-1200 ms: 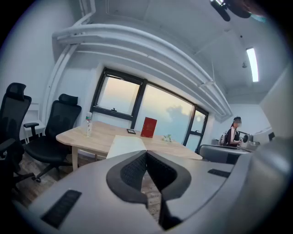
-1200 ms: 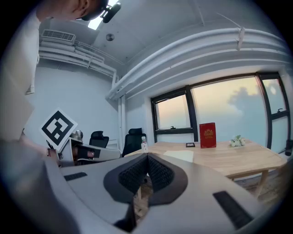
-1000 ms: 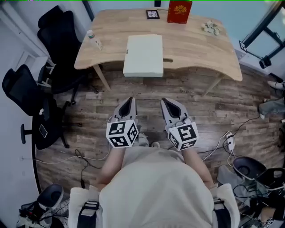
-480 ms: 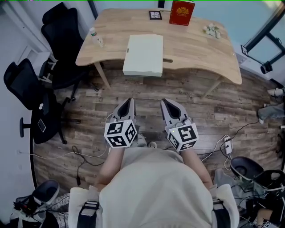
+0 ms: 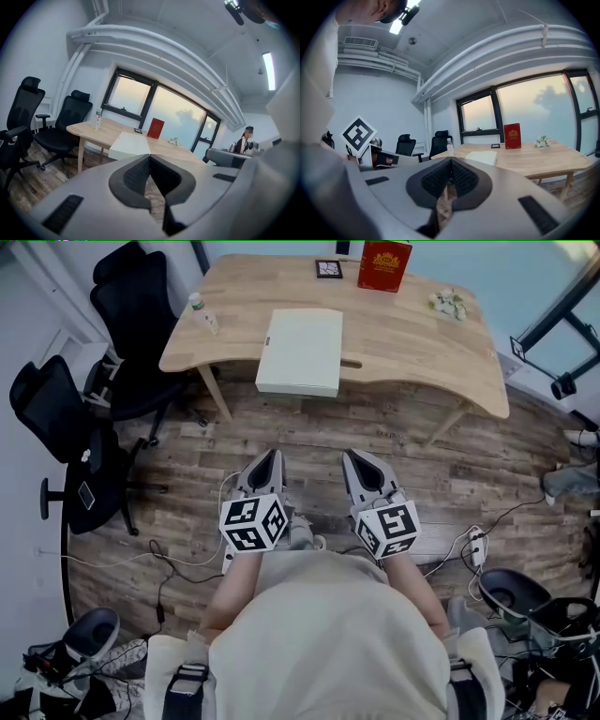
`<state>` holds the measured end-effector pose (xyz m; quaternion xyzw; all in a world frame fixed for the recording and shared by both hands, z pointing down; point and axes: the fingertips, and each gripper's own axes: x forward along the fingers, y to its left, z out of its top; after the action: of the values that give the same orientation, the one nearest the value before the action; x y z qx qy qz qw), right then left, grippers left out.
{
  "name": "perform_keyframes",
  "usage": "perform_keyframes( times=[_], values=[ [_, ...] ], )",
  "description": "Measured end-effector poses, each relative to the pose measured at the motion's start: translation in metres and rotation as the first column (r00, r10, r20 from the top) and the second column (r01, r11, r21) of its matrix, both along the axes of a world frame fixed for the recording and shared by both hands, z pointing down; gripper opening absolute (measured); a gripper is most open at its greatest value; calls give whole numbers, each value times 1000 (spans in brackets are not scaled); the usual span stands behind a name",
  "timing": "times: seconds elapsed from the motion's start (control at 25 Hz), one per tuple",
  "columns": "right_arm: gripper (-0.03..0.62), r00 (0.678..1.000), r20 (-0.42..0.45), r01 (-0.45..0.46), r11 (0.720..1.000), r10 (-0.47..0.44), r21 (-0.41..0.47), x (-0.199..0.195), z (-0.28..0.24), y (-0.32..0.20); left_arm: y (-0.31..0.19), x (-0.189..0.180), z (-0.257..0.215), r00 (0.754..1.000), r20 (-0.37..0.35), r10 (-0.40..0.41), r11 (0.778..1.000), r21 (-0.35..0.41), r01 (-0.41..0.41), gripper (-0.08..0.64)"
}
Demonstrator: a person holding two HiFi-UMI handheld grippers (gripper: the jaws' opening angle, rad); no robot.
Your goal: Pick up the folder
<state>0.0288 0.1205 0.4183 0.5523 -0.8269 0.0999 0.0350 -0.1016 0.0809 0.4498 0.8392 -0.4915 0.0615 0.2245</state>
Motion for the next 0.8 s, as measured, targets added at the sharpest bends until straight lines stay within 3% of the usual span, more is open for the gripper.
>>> perform_keyframes(
  times=[0.8],
  values=[
    [18, 999, 41, -26, 1000, 26, -17, 29, 8, -59, -66, 18, 14, 1000, -13, 2, 999, -33, -3, 20]
  ],
)
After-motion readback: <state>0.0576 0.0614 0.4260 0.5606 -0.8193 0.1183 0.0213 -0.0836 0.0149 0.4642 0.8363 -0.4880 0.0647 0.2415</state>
